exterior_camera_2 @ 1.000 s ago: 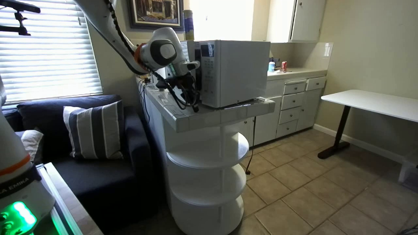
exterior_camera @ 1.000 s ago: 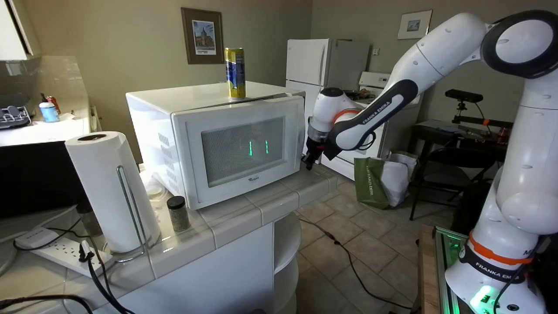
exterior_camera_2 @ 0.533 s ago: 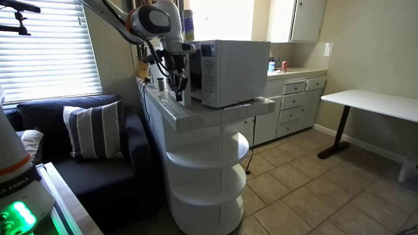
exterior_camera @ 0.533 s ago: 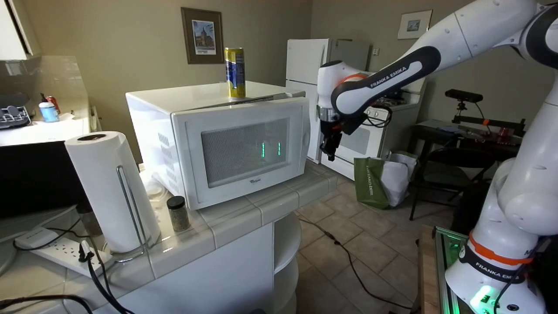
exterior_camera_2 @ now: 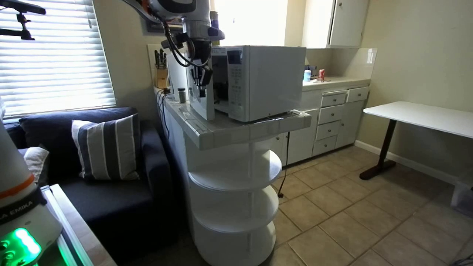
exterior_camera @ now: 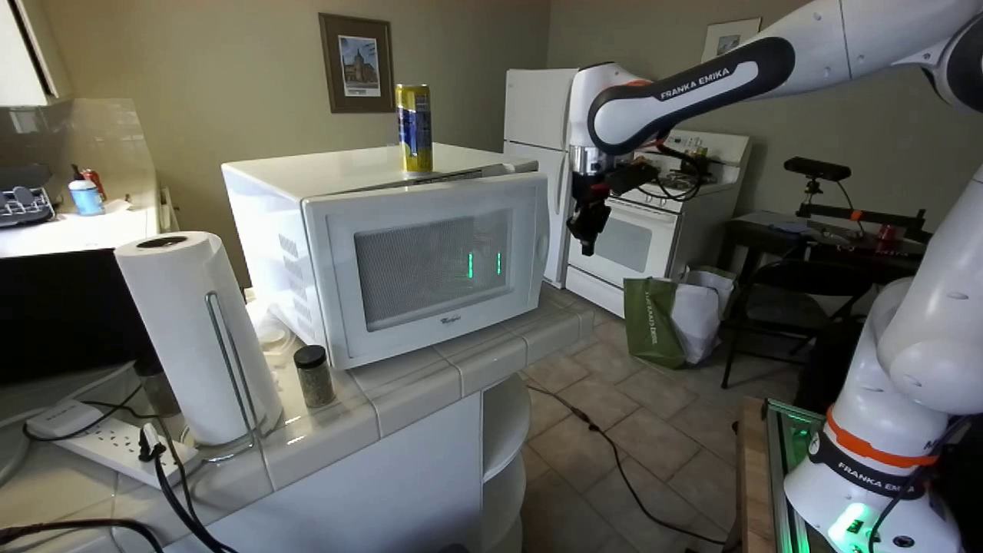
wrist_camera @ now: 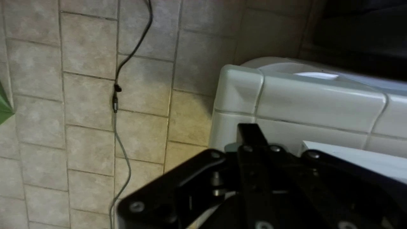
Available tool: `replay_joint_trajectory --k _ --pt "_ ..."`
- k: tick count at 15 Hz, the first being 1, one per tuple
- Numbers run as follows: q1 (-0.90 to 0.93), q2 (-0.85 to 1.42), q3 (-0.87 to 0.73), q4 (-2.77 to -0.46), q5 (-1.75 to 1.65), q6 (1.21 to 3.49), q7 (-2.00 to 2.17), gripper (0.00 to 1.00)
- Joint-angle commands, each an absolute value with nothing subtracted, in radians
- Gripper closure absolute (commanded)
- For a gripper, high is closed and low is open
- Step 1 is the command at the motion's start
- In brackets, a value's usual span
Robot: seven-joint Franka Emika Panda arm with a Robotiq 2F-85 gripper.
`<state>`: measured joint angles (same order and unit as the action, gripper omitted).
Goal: Open the microwave door
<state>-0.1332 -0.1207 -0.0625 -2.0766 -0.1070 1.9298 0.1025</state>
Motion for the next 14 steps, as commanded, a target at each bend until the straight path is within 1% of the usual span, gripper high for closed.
replay_joint_trajectory --k 1,6,10,14 --pt "-0.139 -0.079 -0.112 -1.998 0.053 1.872 0.108 1.00" --pt "-0.166 -0.040 -0.168 -1.964 0.240 1.897 0.104 1.00" --pt "-0.174 -0.022 -0.186 -1.973 0.455 1.928 0.086 1.00" --pt "-0.176 -0.022 -0.186 -2.000 0.608 2.049 0.044 1.00"
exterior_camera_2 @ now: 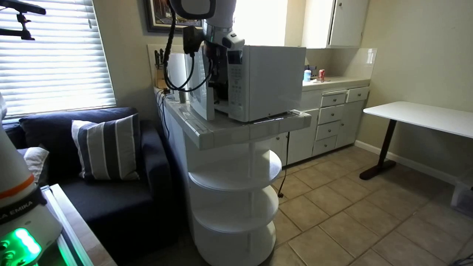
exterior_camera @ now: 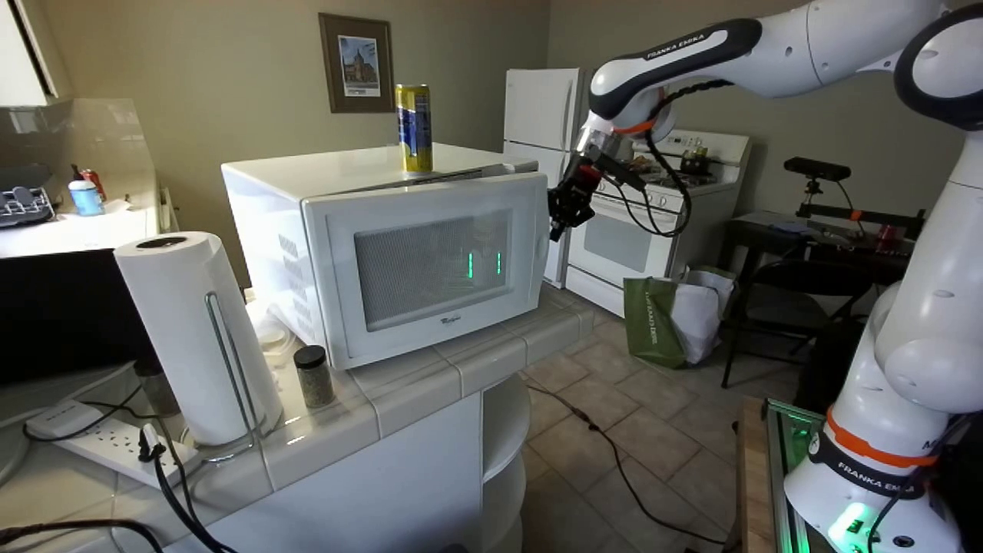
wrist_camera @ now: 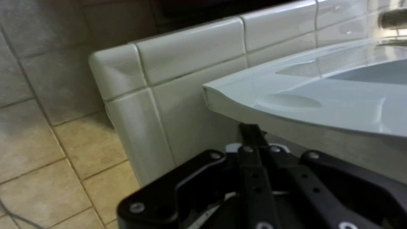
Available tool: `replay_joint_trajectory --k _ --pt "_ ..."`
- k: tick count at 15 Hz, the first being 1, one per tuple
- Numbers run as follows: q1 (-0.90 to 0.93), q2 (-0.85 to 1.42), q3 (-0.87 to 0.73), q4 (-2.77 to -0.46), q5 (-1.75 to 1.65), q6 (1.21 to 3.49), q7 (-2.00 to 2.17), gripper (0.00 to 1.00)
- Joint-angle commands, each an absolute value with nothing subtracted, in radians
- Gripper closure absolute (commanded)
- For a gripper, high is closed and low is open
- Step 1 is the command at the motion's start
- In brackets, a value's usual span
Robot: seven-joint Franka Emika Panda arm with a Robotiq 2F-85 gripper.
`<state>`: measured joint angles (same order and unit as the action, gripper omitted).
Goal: Open the microwave door
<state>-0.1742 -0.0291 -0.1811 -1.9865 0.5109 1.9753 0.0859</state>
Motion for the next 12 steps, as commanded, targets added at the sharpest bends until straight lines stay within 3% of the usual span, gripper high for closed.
replay_joint_trajectory --k 1,12 --pt "-0.176 -0.023 -0.186 -2.004 0.641 2.074 0.028 1.00" --pt "-0.178 -0.001 -0.184 -2.036 0.848 2.088 -0.087 1.00"
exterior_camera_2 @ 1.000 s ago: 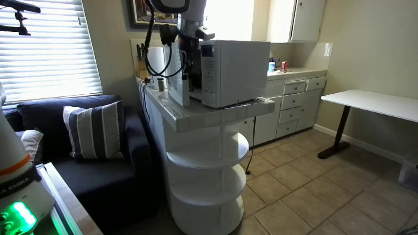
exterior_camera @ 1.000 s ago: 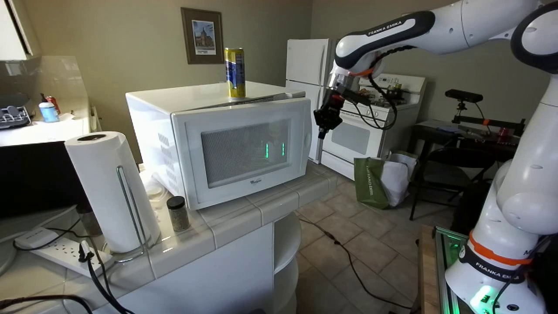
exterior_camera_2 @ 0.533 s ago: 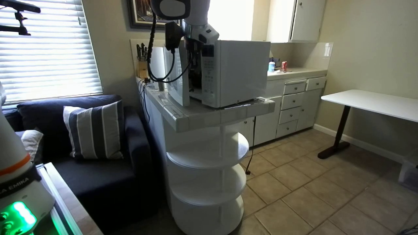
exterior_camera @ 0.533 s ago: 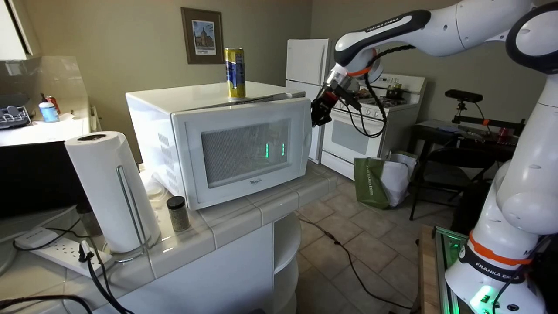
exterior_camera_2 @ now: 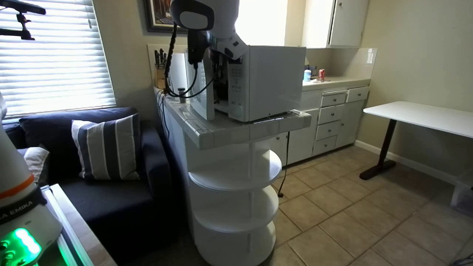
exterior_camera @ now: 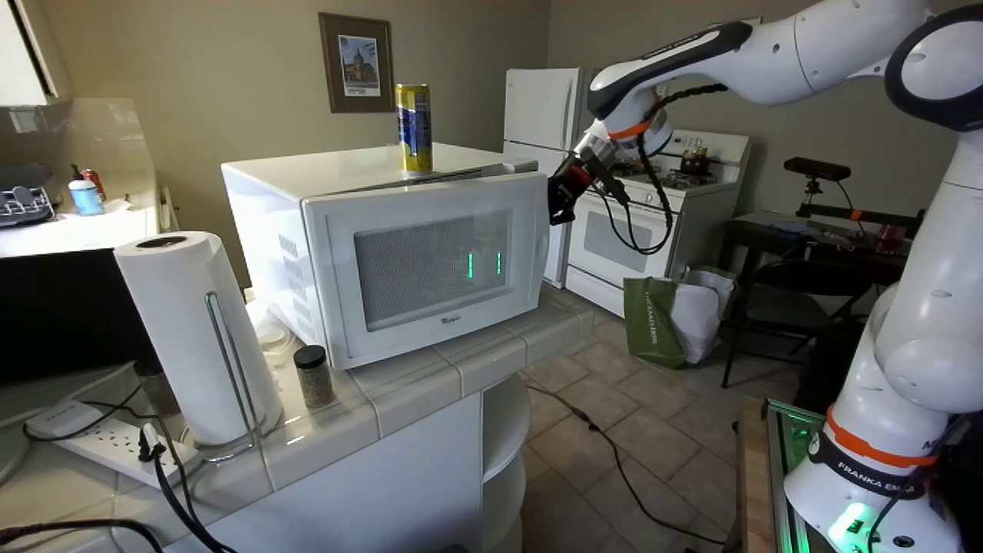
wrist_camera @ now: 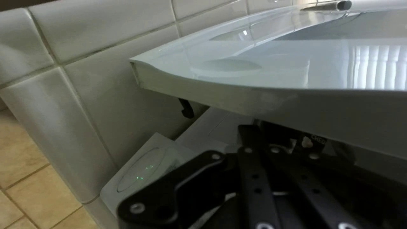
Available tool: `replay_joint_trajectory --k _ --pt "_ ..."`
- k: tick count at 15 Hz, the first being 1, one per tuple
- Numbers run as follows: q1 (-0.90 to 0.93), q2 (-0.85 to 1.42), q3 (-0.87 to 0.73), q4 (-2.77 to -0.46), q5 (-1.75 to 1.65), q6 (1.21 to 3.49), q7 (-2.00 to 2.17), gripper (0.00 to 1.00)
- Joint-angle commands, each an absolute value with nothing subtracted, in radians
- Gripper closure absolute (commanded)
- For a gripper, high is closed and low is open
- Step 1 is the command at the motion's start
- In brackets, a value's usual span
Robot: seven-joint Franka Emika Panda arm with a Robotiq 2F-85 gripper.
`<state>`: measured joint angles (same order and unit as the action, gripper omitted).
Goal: Open the microwave door
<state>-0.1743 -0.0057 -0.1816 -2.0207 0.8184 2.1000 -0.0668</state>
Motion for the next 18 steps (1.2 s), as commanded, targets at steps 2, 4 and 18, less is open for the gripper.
replay_joint_trajectory --k 2,4,18 --pt "-0.181 0.001 -0.186 -2.031 0.846 2.070 -0.070 1.00" --pt "-0.183 0.002 -0.186 -2.028 0.851 2.057 -0.076 1.00" --pt "-0.208 -0.017 -0.205 -1.980 0.637 1.414 -0.111 1.00"
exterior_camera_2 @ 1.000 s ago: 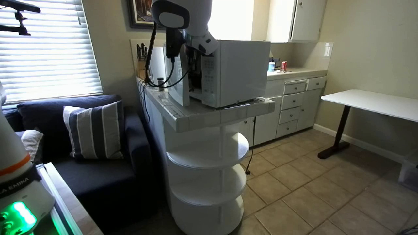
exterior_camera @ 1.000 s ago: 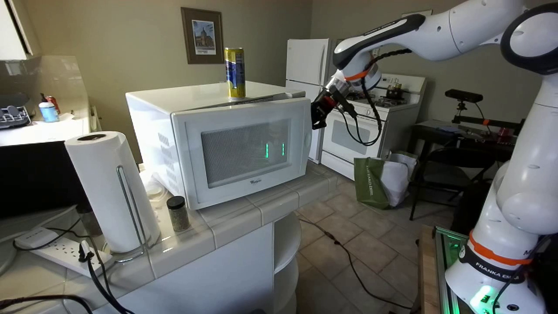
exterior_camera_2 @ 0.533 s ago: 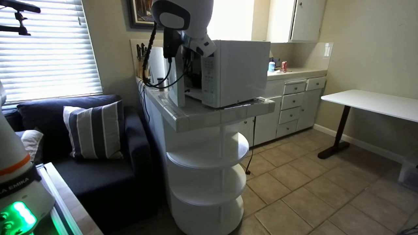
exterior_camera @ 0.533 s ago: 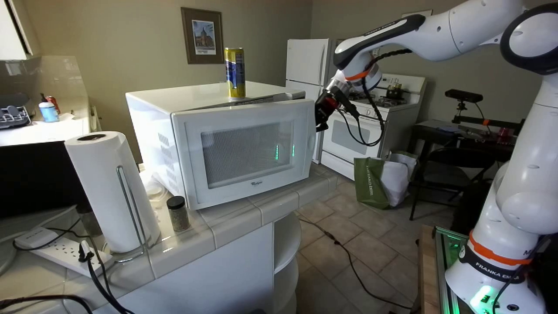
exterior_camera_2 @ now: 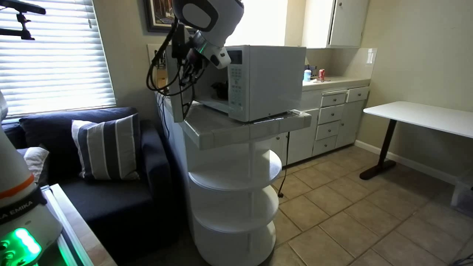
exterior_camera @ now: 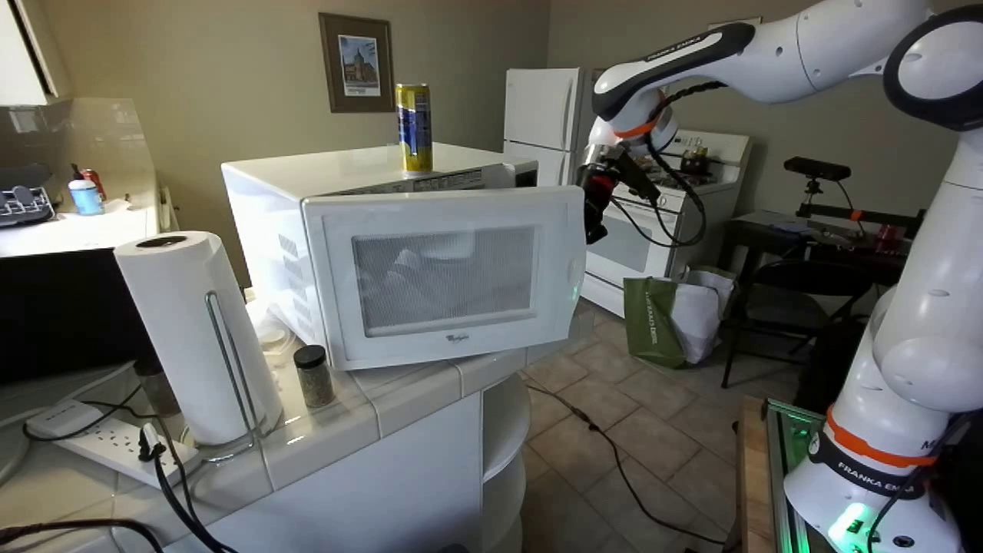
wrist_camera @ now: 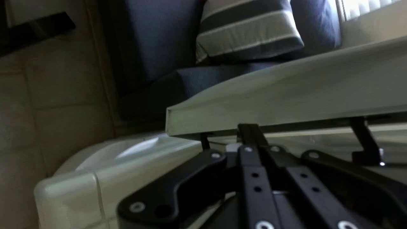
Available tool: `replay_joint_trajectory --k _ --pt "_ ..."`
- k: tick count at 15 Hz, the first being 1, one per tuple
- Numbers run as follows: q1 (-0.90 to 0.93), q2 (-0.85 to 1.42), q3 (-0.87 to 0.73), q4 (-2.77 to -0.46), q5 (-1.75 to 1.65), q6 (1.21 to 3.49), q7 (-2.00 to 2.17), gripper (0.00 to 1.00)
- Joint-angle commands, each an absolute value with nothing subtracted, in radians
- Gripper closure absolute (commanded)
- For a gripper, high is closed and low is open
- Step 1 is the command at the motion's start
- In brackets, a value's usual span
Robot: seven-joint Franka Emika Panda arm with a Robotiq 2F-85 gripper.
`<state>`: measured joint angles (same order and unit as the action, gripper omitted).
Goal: Open the microwave door
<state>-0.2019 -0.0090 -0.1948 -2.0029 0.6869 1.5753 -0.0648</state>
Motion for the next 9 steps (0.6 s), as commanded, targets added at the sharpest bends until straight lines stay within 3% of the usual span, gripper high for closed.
replay_joint_trajectory --k 1,4,9 --pt "-0.210 -0.018 -0.206 -1.970 0.627 1.363 -0.121 1.00" --pt "-0.208 -0.025 -0.206 -1.954 0.600 1.298 -0.119 1.00" --pt "-0.167 -0.158 -0.160 -1.984 0.477 1.398 -0.096 1.00"
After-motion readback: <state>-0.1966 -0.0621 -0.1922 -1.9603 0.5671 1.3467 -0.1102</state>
